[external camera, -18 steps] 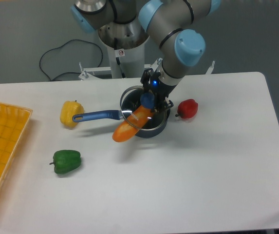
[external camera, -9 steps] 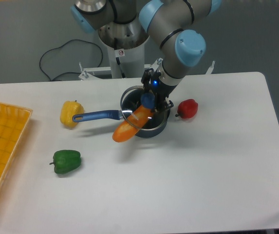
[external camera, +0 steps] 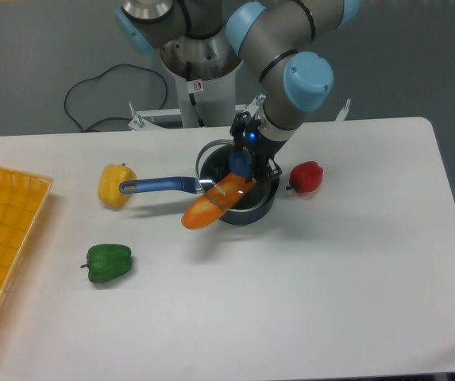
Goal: Close the pot lid
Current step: 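Hold the lid on the pot and adjust its seating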
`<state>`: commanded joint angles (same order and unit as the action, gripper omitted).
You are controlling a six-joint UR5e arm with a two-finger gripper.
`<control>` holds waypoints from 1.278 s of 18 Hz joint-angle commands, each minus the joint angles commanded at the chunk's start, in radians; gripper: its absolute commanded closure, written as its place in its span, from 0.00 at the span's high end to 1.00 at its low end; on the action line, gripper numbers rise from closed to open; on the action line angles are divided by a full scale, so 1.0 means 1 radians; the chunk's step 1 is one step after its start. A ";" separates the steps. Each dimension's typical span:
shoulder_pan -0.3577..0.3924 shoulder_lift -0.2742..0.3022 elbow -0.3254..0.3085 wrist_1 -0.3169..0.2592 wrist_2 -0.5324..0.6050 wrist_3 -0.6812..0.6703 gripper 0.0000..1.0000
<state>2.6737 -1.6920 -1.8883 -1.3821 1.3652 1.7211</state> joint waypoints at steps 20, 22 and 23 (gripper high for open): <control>-0.012 -0.021 0.006 0.000 0.029 0.000 0.57; -0.012 -0.021 0.005 0.000 0.029 0.002 0.57; -0.012 -0.021 0.006 0.000 0.029 0.002 0.57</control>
<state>2.6615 -1.7135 -1.8822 -1.3821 1.3944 1.7227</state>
